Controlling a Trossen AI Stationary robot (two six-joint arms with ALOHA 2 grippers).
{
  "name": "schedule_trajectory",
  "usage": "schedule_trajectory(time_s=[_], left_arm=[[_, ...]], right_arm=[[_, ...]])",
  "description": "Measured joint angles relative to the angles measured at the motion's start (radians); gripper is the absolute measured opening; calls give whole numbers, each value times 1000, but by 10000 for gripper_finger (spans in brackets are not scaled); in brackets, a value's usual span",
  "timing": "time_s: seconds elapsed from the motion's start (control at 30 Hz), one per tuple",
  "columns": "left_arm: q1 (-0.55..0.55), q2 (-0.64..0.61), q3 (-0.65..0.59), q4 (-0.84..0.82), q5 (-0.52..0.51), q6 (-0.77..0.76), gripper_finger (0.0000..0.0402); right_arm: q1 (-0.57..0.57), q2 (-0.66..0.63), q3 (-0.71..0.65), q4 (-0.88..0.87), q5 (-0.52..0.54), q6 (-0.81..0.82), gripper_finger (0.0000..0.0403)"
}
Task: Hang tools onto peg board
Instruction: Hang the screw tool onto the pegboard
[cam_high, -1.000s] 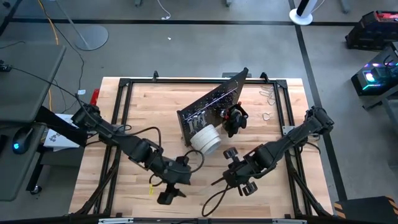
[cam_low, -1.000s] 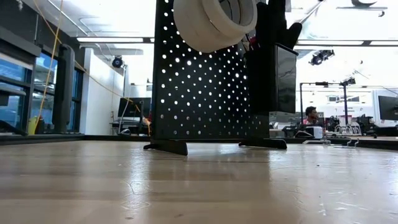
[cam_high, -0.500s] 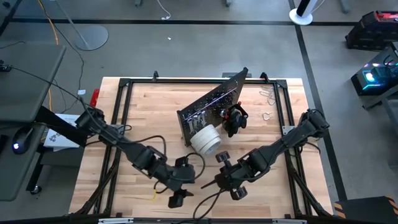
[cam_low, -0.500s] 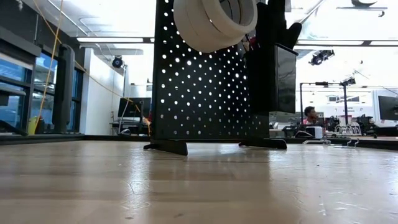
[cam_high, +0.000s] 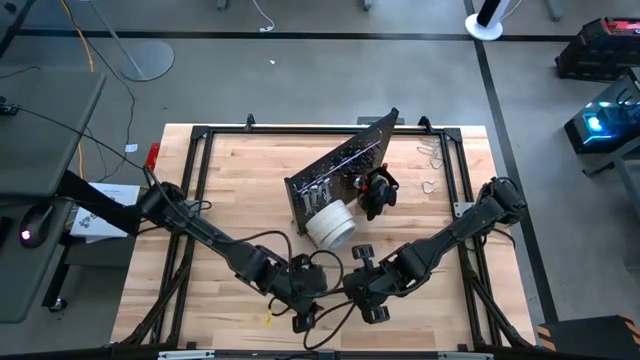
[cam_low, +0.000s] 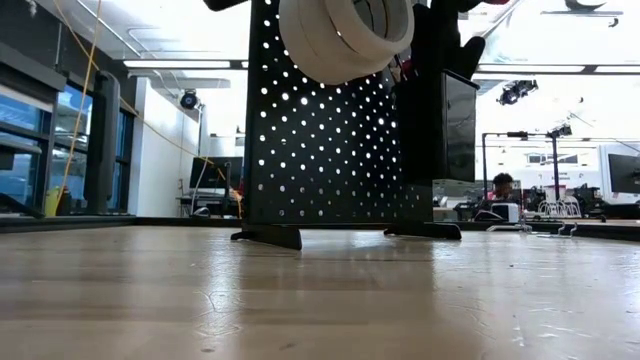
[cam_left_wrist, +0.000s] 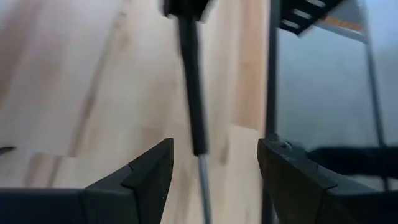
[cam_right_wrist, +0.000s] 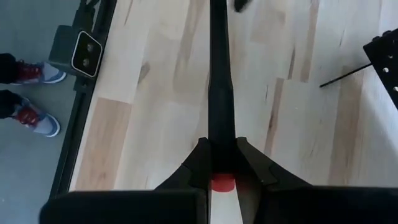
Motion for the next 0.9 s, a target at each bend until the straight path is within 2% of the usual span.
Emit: schedule_trajectory(time_s=[0.1, 0.3, 0.37, 0.43, 0.5, 0.57, 0.6, 0.83, 0.9], left_arm=[[0, 0, -1, 1, -65, -23, 225], [7, 0, -1, -12, -77, -25, 224], [12, 0, -1, -7, -77, -24, 213], [20, 0, -1, -6, -71, -24, 181], [27, 0, -1, -5, -55, -23, 122], [32, 0, -1, -3, -34, -1, 46], [33, 0, -1, -6, -35, 4, 26], [37, 0, -1, -15, -34, -1, 15], [37, -1, -1, -15, -22, -14, 15]], right_arm=[[1, 0, 0, -3, 2, -5, 27], [0, 0, 0, 29, 2, -46, 27], [1, -1, 0, 47, 2, -66, 27], [1, -1, 0, 50, 5, -70, 27], [-1, -1, 0, 46, 7, -81, 27], [-3, -1, 0, 42, 11, -87, 26], [-2, -1, 0, 41, 13, -83, 25], [-2, -1, 0, 41, 16, -105, 24], [-1, -2, 12, 19, 28, -65, 48]])
